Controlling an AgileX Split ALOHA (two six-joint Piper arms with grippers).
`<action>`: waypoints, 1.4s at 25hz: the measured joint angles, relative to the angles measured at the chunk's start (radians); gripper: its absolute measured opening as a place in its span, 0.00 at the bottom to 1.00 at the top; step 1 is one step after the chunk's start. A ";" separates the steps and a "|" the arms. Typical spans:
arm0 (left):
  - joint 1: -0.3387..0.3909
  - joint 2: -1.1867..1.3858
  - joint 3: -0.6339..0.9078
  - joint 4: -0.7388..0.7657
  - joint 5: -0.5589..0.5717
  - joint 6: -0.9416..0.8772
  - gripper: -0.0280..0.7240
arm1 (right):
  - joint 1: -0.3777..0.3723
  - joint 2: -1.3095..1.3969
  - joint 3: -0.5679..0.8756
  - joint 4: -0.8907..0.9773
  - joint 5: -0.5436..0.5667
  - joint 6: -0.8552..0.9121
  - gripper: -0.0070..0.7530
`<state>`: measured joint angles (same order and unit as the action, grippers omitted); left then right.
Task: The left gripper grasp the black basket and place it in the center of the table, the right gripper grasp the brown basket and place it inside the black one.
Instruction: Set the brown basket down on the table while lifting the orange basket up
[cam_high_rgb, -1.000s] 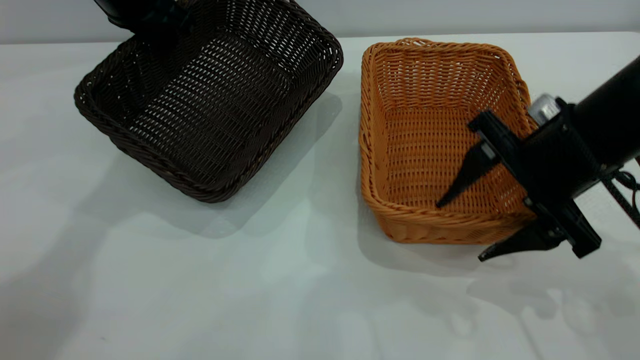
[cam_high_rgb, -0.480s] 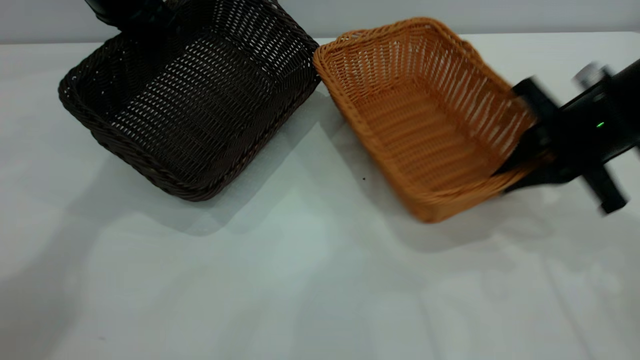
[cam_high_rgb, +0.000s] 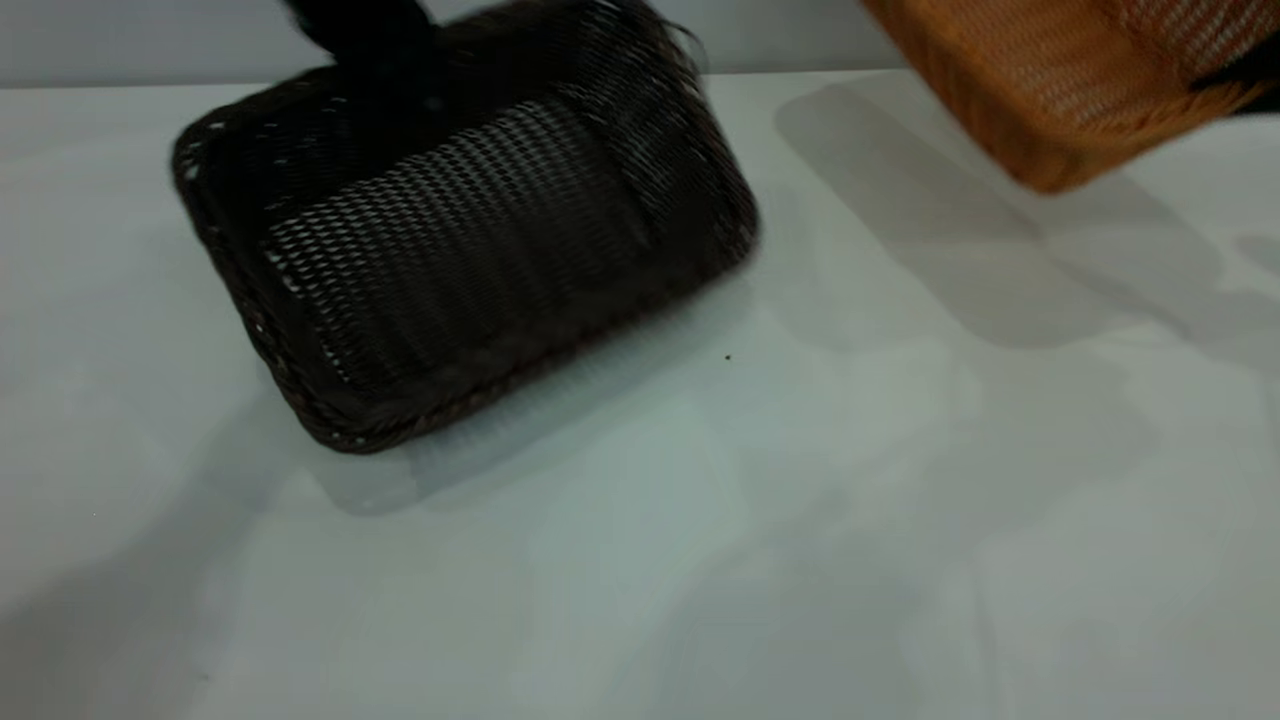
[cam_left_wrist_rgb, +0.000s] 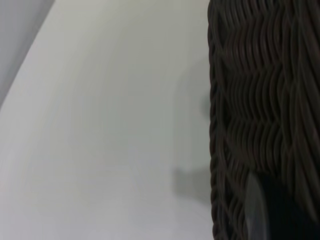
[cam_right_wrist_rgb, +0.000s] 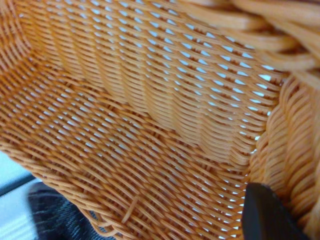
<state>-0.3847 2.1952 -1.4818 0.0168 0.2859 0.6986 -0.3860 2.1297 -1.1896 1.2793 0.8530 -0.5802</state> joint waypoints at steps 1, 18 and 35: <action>-0.030 0.000 -0.002 0.000 0.002 0.045 0.14 | -0.005 0.000 -0.019 -0.013 0.017 0.000 0.10; -0.275 0.044 -0.014 -0.031 -0.014 0.291 0.15 | -0.011 0.000 -0.079 -0.075 0.040 -0.001 0.10; -0.257 -0.006 -0.005 -0.017 -0.098 0.147 0.71 | -0.011 -0.011 -0.079 -0.081 0.076 -0.018 0.10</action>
<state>-0.6417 2.1895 -1.4872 0.0000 0.1879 0.8459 -0.3969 2.1192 -1.2689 1.1978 0.9292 -0.5981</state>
